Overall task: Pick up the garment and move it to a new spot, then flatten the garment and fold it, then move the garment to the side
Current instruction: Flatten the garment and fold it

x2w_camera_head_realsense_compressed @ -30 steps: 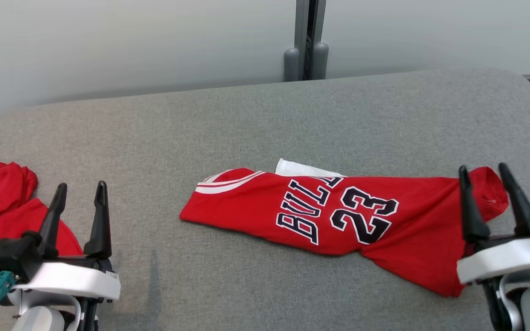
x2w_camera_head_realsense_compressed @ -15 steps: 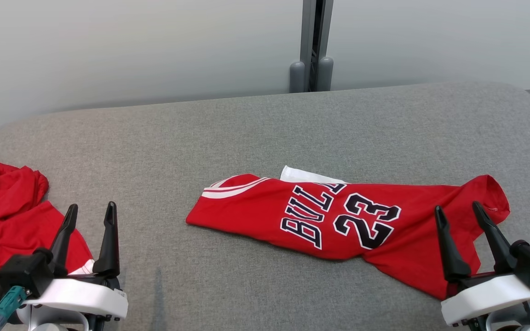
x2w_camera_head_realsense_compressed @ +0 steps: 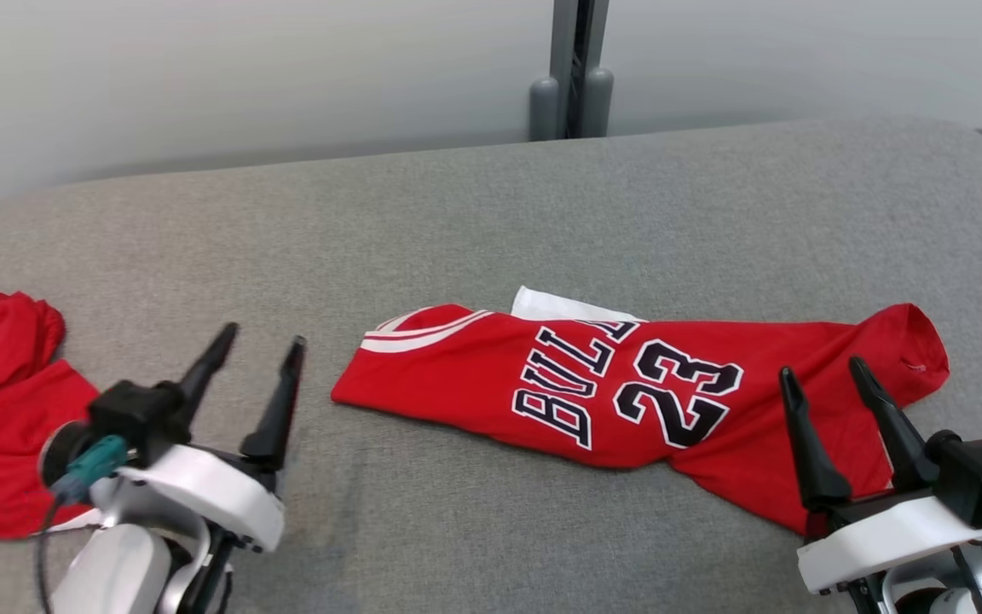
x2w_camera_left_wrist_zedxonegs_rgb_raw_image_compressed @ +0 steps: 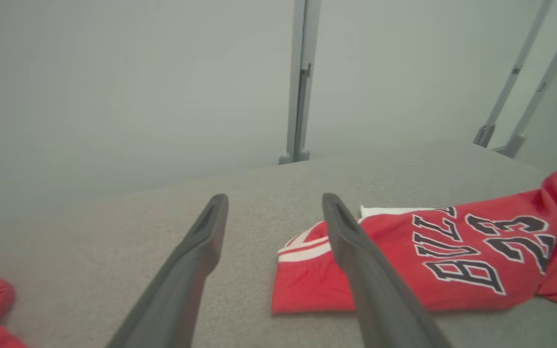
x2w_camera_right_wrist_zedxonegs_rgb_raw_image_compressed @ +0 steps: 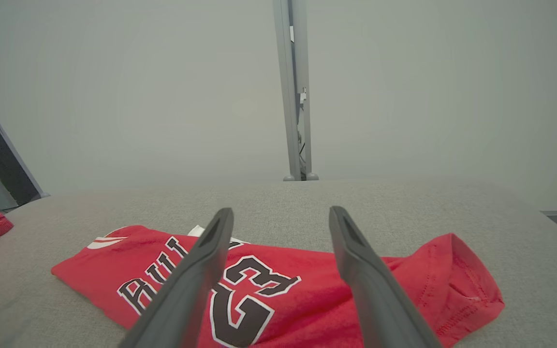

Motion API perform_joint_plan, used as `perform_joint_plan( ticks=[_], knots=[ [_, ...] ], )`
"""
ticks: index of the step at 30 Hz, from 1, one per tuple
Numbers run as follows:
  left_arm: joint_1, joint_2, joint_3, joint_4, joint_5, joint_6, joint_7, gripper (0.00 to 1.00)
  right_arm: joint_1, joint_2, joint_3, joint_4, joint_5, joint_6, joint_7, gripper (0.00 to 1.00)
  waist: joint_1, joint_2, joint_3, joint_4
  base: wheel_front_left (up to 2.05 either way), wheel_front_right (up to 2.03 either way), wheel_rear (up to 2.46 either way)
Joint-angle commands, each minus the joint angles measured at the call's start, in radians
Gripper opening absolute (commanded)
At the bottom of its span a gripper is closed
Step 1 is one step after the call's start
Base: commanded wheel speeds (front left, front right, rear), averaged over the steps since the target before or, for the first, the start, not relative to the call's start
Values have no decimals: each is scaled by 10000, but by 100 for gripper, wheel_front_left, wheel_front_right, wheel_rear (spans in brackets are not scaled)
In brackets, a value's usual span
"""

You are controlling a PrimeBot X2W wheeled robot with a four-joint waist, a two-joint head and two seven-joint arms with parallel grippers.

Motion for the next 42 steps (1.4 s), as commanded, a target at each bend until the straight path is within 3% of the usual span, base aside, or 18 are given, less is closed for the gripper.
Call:
perform_joint_plan(
  ticks=[1, 8, 18, 20, 26, 30, 36, 42],
  knots=[
    [-284, -1, -237, 255, 92, -244, 192, 100, -113, -36, -17, 48, 110, -3, -28, 100, 0, 0, 206, -200, 0, 0, 0],
    [-1094, -128, -1476, 2180, 204, -1196, 1151, 100, -403, -35, 239, 296, 346, -3, -247, 100, 0, 0, 795, -768, 0, 0, 0],
    [-2327, 266, -2870, 3981, 620, -1512, 1444, 99, -695, -33, 341, 584, 566, -3, -551, 100, 0, 0, 1275, -1202, 0, 0, 0],
    [-2596, 428, -3455, 4103, 713, -1526, 1435, 2, -773, -34, 360, 639, 585, -3, -601, 100, 0, 0, 1323, -1248, 0, 0, 0],
    [-3350, 1124, -4907, 4088, 507, -1513, 1410, 0, -816, -34, 315, 780, 686, -3, -692, 100, 0, 0, 1356, -1263, 0, 0, 0],
    [-3711, 1784, -5978, 3067, 22, -1515, 1979, 0, -651, -35, 141, 768, 618, -3, -672, 100, 0, 0, 1246, -1128, 0, 0, 0],
    [-4238, 3366, -7443, 52, -827, -1516, 3751, 0, -467, -37, -175, 675, 466, -3, -503, 100, 0, 0, 1059, -672, 0, 0, 0],
    [-4656, 4862, -7799, -3319, -1611, -1508, 5620, 0, -405, -37, -318, 608, 557, -3, -364, 100, 0, 0, 962, -199, 0, 0, 0]
  ],
)
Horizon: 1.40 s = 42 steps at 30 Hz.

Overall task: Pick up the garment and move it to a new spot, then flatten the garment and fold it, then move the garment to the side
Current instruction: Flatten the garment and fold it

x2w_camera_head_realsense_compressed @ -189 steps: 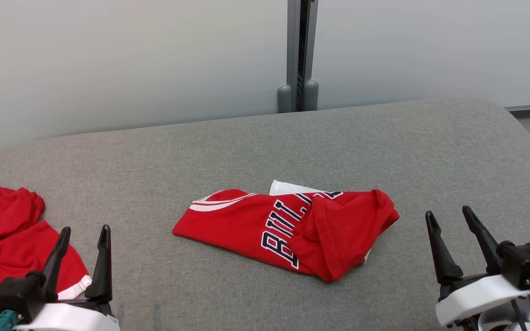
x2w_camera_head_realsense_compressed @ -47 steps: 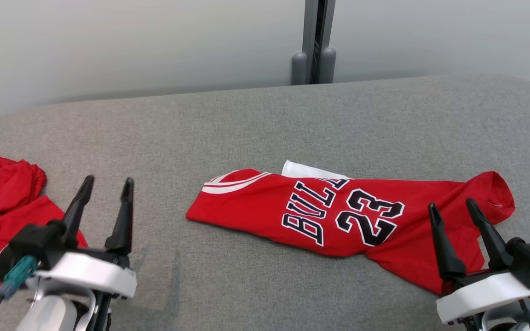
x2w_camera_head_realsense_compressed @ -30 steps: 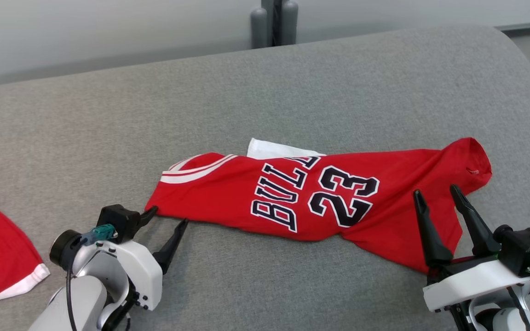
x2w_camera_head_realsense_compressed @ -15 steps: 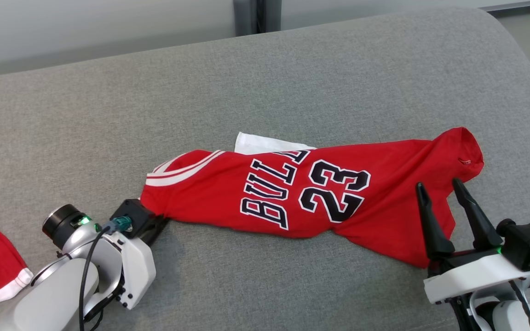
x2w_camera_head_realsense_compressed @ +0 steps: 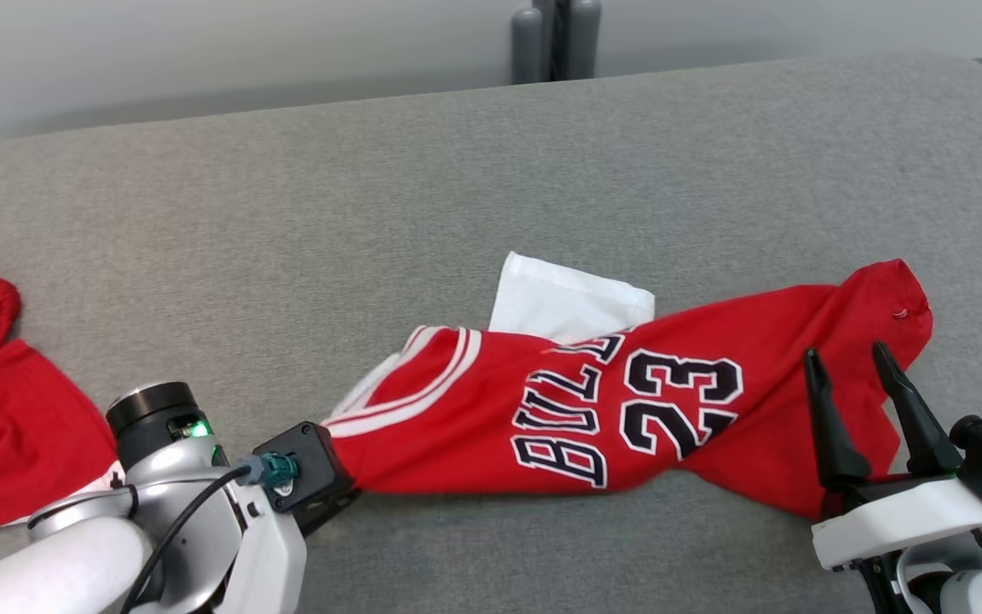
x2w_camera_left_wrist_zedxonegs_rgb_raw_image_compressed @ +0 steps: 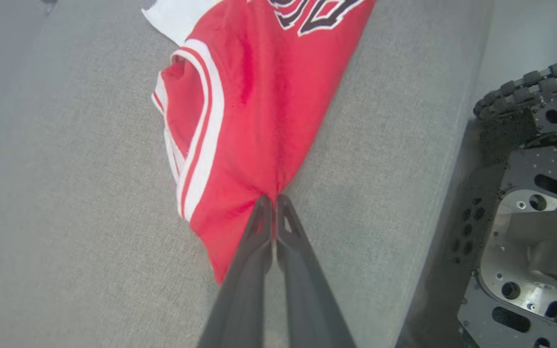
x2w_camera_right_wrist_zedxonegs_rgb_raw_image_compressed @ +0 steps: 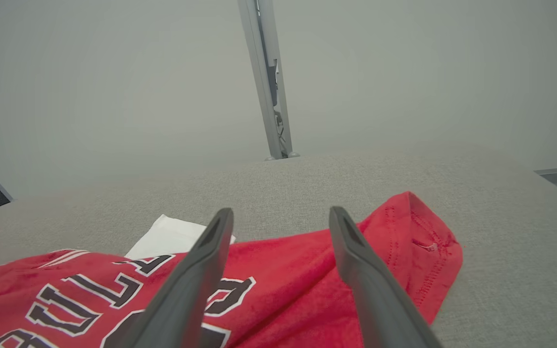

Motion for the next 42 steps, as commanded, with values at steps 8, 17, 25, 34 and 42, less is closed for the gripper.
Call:
perform_joint_plan(
  ticks=[8, 17, 25, 34, 42],
  knots=[
    [-429, 1338, 634, -3959, -1068, 918, 1647, 0, 136, -41, -214, -85, 327, -3, 145, 100, 0, 0, -11, 612, 0, 0, 0],
    [-602, 1058, 1942, -3508, -1793, 1849, 311, 0, -289, -45, 55, 34, 588, -3, 89, 100, 0, 0, 433, 255, 0, 0, 0],
    [-657, -1, 2155, 43, -2548, 1315, -624, 0, -604, -42, 166, 146, 695, -3, -25, 100, 0, 0, 996, -451, 0, 0, 0],
    [-1366, -2057, 2669, 4627, -3101, 429, -2509, 0, -851, -42, 271, 331, 800, -3, -173, 100, 0, 0, 1474, -886, 0, 0, 0],
    [-1447, -3496, 3206, 7297, -2930, 481, -5134, 100, -850, -45, 219, 480, 828, -3, -212, 100, 0, 0, 1326, -738, 0, 0, 0]
  ],
)
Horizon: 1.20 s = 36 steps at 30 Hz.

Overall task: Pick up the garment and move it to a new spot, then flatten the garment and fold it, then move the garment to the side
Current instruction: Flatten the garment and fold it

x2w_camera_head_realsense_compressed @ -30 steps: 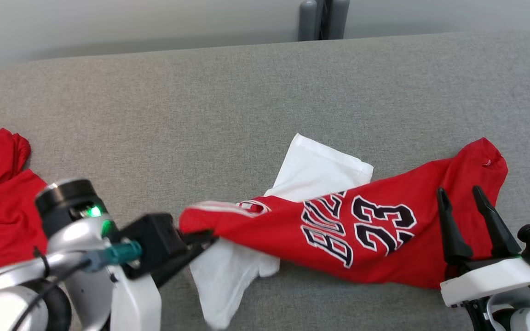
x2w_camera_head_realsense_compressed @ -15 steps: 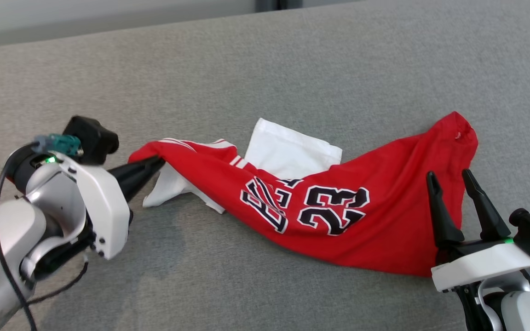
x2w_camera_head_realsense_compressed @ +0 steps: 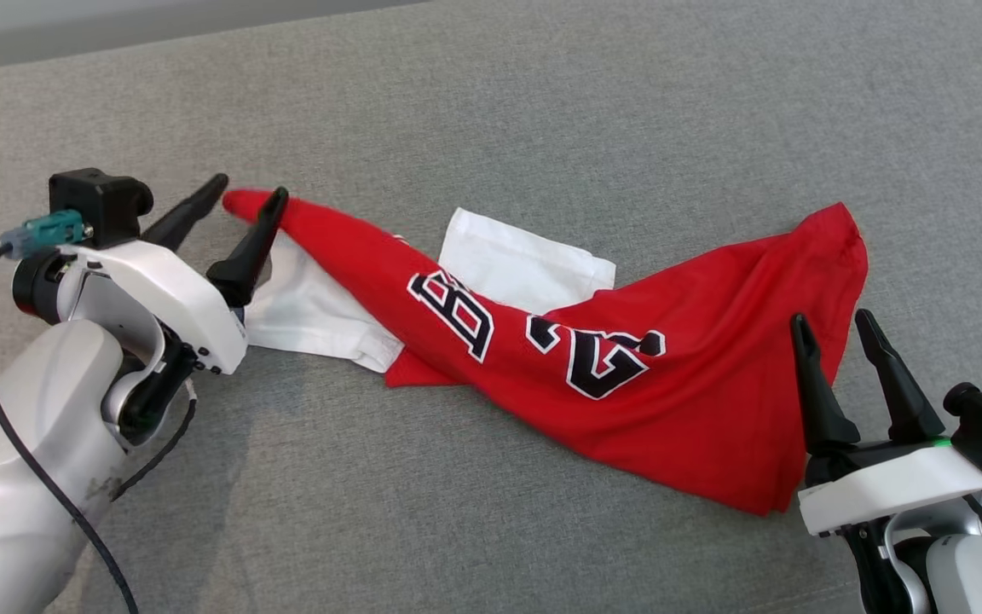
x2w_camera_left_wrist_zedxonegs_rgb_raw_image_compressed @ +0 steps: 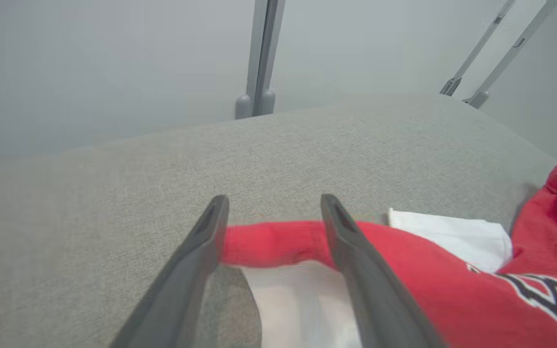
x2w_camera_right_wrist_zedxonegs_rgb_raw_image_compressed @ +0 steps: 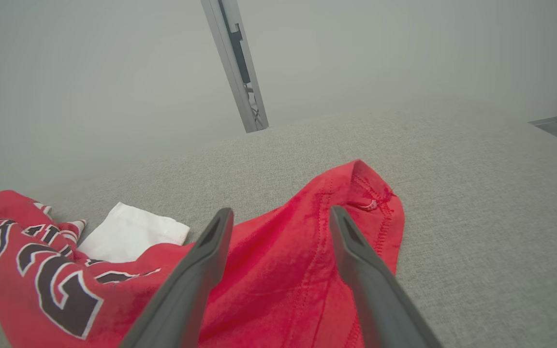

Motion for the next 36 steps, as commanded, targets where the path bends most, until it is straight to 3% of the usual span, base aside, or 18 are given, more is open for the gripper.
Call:
perform_joint_plan(
  ticks=[1, 5, 9, 15, 20, 28, 36],
  knots=[
    [-11, -85, 126, 270, 64, 93, -403, 100, -88, -44, -50, 5, 16, -3, -54, 100, 0, 0, -59, 96, 0, 0, 0],
    [331, -545, 478, 974, 133, 347, -1461, 100, -130, -49, -45, -24, -19, -3, -174, 100, 0, 0, -221, 273, 0, 0, 0],
    [798, -647, 1414, 873, 393, 799, -1739, 100, -114, -47, -144, -108, -102, -3, -409, 100, 0, 0, -442, 460, 0, 0, 0],
    [2627, -779, 4054, -1300, 1976, 1660, -1741, 100, -70, -46, -356, -207, -569, -3, -591, 100, 0, 0, -834, 789, 0, 0, 0],
    [4397, -1028, 5529, -2974, 3166, 1957, -1744, 100, 18, -46, -534, -267, -874, -3, -455, 100, 0, 0, -1195, 1047, 0, 0, 0],
    [6217, -1315, 6329, -4455, 4204, 2119, -1745, 100, 257, -49, -613, -319, -1153, -3, -299, 100, 0, 0, -1732, 1242, 0, 0, 0],
    [7593, -1457, 6286, -5021, 4547, 2295, -1746, 100, 644, -47, -596, -398, -1420, -3, -21, 100, 0, 0, -2297, 1298, 0, 0, 0]
  ],
)
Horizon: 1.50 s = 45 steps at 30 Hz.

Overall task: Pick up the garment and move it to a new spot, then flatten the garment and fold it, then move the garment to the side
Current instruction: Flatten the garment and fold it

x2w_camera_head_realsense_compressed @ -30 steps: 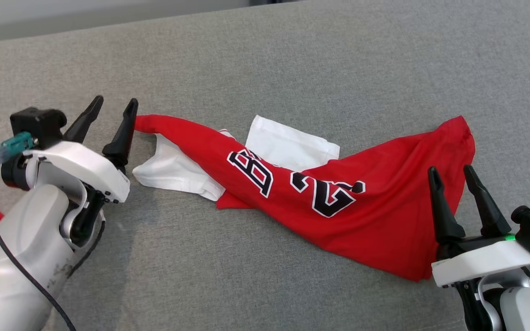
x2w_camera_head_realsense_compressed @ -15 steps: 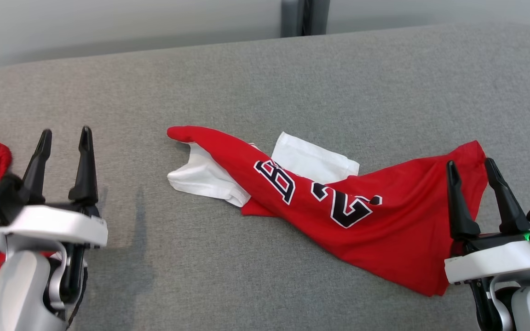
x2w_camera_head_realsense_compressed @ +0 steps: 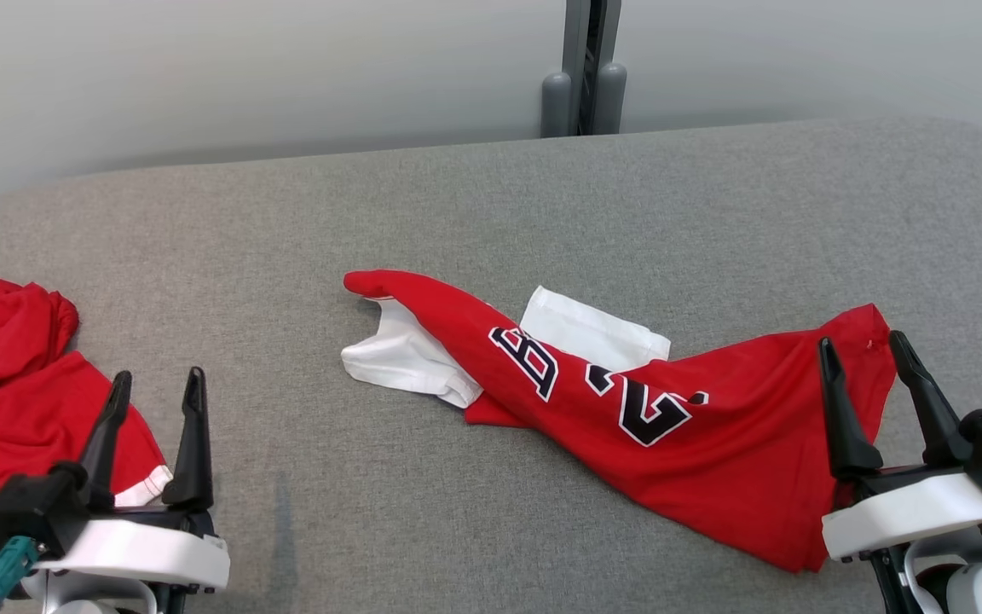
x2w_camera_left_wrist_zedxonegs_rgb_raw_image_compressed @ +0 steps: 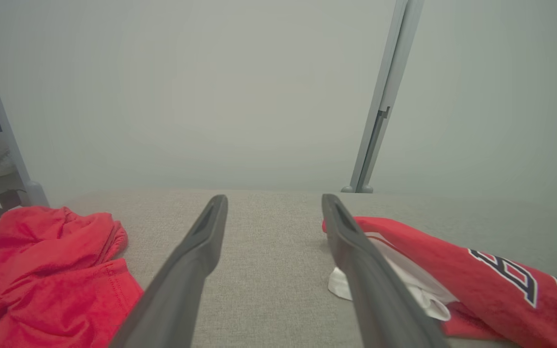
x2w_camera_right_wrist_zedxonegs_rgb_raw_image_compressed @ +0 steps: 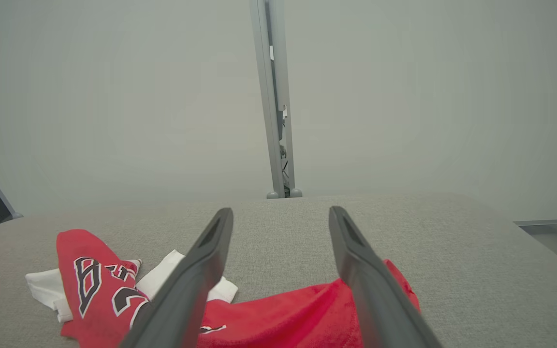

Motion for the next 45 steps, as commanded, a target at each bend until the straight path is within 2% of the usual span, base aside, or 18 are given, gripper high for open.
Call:
perform_joint_plan(
  ticks=[1, 14, 18, 21, 23, 24, 25, 26, 27, 28, 35, 41, 42, 43, 45],
  knots=[
    [102, 12, -27, -96, 83, 68, -21, 100, 140, -49, -13, -90, -44, -3, 68, 100, 0, 0, -109, 17, 0, 0, 0],
    [-153, 72, -304, -303, 166, 151, 323, 100, 213, -49, 4, -336, 60, -3, 280, 100, 0, 0, -77, 39, 0, 0, 0],
    [-891, 147, -562, -174, 197, -194, 681, 100, 116, -49, 71, -375, 109, -3, 308, 100, 0, 0, 91, -42, 0, 0, 0],
    [-1604, 189, -849, 295, -5, -656, 1222, 100, 2, -49, 172, -368, 139, -3, 325, 100, 0, 0, 250, -228, 0, 0, 0],
    [-2055, 118, -1030, 781, -194, -988, 1579, 100, -82, -49, 234, -334, 180, -3, 296, 100, 0, 0, 392, -395, 0, 0, 0],
    [-2431, 34, -1205, 1392, -402, -1339, 1897, 100, -136, -48, 298, -286, 205, -3, 246, 100, 0, 0, 543, -564, 0, 0, 0],
    [-2588, -22, -1266, 1720, -531, -1513, 2015, 100, -163, -49, 314, -266, 236, -3, 219, 100, 0, 0, 631, -654, 0, 0, 0],
    [-2588, -22, -1266, 1720, -531, -1513, 2015, 100, -163, -49, 314, -266, 236, -3, 219, 100, 0, 0, 631, -654, 0, 0, 0],
    [-2900, -102, -1403, 2434, -747, -1843, 2307, 100, -236, -49, 364, -210, 286, -3, 169, 100, 0, 0, 788, -824, 0, 0, 0],
    [-2900, -102, -1403, 2434, -747, -1843, 2307, 100, -236, -49, 364, -210, 286, -3, 169, 100, 0, 0, 788, -824, 0, 0, 0],
    [-3774, -231, -1751, 4676, -1316, -2495, 2780, 100, -421, -49, 441, -21, 434, -3, -3, 100, 0, 0, 1244, -1279, 0, 0, 0],
    [-4271, -253, -2279, 5709, -1778, -2680, 2902, 100, -523, -48, 434, 101, 469, -3, -101, 100, 0, 0, 1417, -1425, 0, 0, 0],
    [-4354, -225, -2375, 5768, -1832, -2685, 2830, 65, -525, -48, 436, 117, 480, -3, -113, 100, 0, 0, 1425, -1437, 0, 0, 0],
    [-4403, -226, -2495, 5752, -1956, -2692, 2749, 0, -528, -48, 439, 135, 489, -3, -125, 100, 0, 0, 1429, -1446, 0, 0, 0],
    [-4451, -124, -2734, 5652, -2176, -2697, 2587, 0, -505, -49, 421, 131, 505, -3, -141, 100, 0, 0, 1414, -1440, 0, 0, 0]
  ],
)
